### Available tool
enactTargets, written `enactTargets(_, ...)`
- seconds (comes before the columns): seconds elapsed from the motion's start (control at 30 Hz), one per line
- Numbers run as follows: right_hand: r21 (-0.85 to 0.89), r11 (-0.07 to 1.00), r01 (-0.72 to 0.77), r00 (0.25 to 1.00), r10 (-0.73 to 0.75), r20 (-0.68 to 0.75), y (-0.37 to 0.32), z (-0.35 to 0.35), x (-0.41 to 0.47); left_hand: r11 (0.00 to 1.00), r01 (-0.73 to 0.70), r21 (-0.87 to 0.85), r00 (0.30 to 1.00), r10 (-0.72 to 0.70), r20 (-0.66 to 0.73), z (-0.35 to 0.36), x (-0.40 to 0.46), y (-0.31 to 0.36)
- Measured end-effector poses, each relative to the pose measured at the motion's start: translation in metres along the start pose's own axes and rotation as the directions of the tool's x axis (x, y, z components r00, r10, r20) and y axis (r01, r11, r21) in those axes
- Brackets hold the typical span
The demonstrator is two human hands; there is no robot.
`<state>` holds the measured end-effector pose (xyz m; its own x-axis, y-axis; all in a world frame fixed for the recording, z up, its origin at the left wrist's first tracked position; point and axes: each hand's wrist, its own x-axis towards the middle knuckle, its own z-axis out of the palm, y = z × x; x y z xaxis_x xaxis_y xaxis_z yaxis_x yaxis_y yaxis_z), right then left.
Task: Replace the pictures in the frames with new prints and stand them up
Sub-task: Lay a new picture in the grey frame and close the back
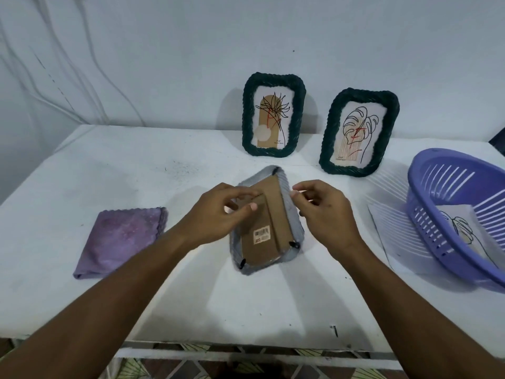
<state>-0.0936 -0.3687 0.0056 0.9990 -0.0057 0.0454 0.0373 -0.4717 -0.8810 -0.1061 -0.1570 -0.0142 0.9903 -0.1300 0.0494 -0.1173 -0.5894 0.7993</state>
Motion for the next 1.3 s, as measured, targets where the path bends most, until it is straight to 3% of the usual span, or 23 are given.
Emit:
enactTargets(0.17,0.316,0.948,0.023,0.998,-0.041,0.051,-0.031,0.024,-0.013,0.952,0.112,-0.286,0.994,-0.111,0.019,-0.030,-0.012,0.011)
enactTargets(0.3,0.405,0.914,0.031,0.981,-0.107,0.165,-0.045,0.039,-0.022,0.931,0.132,-0.339,0.986,-0.159,-0.053,-0.048,-0.022,0.018)
enactTargets(0.63,0.299,0.952,0.067,0.954,-0.148,0.260,-0.034,0.068,-0.025,0.911,0.135,-0.390,0.982,-0.175,-0.070,-0.071,-0.046,0.021)
enactTargets(0.8,0.141,0.985,0.097,0.953,-0.133,0.274,-0.001,0.069,-0.014,0.828,0.152,-0.539,0.962,-0.249,-0.112,-0.066,-0.046,-0.002)
enactTargets(0.97,0.062,0.992,0.105,0.965,-0.117,0.234,0.037,0.052,-0.011,0.753,0.189,-0.630,0.960,-0.276,-0.041,-0.033,-0.038,-0.030)
enactTargets(1.07,-0.023,0.986,0.168,0.962,-0.159,0.221,0.052,0.035,-0.007,0.819,0.189,-0.542,0.977,-0.214,0.018,-0.022,-0.032,-0.036)
enactTargets(1.17,-0.148,0.958,0.245,0.951,-0.208,0.229,0.065,0.024,-0.004,0.968,0.100,-0.228,0.995,-0.103,0.002,-0.014,-0.023,-0.043)
enactTargets(1.3,-0.344,0.888,0.305,0.946,-0.241,0.214,0.078,0.015,-0.002,0.978,-0.094,0.185,0.995,0.084,0.060,-0.005,-0.012,-0.058)
